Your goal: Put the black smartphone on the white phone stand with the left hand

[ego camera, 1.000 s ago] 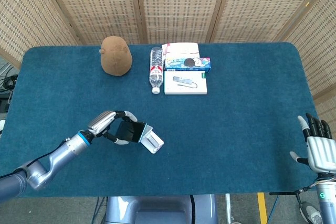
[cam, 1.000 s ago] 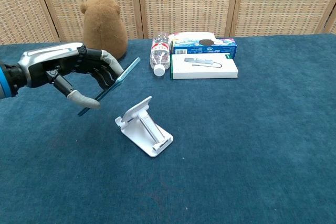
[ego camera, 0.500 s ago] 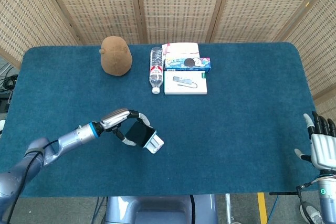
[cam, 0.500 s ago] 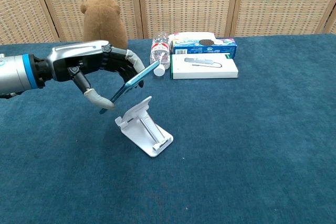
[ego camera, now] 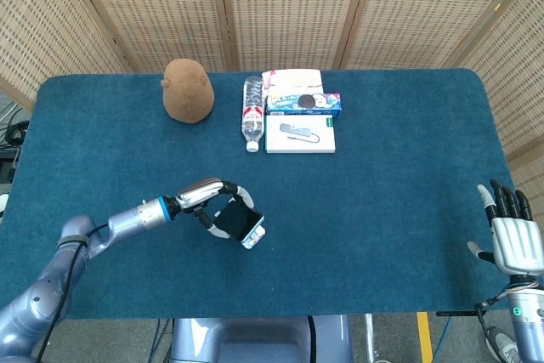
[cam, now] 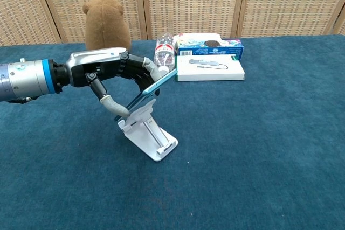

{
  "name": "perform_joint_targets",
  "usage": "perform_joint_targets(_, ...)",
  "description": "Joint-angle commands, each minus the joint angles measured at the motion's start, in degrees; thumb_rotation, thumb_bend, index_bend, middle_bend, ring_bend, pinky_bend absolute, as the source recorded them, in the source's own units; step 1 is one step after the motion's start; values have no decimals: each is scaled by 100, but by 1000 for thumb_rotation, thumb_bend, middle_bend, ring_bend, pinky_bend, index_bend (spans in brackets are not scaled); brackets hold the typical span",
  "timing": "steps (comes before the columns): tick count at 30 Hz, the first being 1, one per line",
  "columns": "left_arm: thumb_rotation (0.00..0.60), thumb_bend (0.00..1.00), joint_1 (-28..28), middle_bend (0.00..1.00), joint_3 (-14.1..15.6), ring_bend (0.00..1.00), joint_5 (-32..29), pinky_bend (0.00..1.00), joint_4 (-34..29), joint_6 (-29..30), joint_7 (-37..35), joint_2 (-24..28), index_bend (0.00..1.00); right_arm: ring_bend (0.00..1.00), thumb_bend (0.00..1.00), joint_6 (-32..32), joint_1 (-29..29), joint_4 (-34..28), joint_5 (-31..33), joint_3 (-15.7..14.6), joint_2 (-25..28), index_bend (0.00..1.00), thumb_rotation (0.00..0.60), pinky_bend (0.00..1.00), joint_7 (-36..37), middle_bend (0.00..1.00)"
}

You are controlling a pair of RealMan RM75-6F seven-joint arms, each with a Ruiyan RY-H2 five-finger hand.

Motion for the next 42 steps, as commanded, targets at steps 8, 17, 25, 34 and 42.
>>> perform_joint_targets(8, 600, 68, -94, 405, 112, 485, -238, 392, 499, -332, -146, -388, 457, 0, 0, -102, 33, 24, 112, 23, -23, 0, 600, 0, -15, 0)
perform_joint_targets(17, 600, 68, -74, 405, 234, 485, -324, 392, 593, -316, -541, -485, 457, 0, 0, -131, 39, 30, 183, 45, -15, 0, 600, 0, -23, 0)
perform_joint_targets(25, 600, 71, 173, 405, 234, 485, -462, 392, 599, -7, -547, -499, 457, 0, 0, -147, 33, 33, 198, 40, 2, 0, 600, 0, 23, 0)
perform_joint_targets(34, 600, 71, 324, 405, 334, 485, -500, 392, 649, -13, -558, -508, 457, 0, 0, -166, 39, 24, 208, 33, 6, 0, 600, 0, 22, 0)
perform_joint_targets(42, 600, 68, 344, 405, 392, 485, -541, 392, 696, -125, -619, -549, 457, 0, 0, -189, 49, 10, 212, 22, 5, 0, 600, 0, 11, 0)
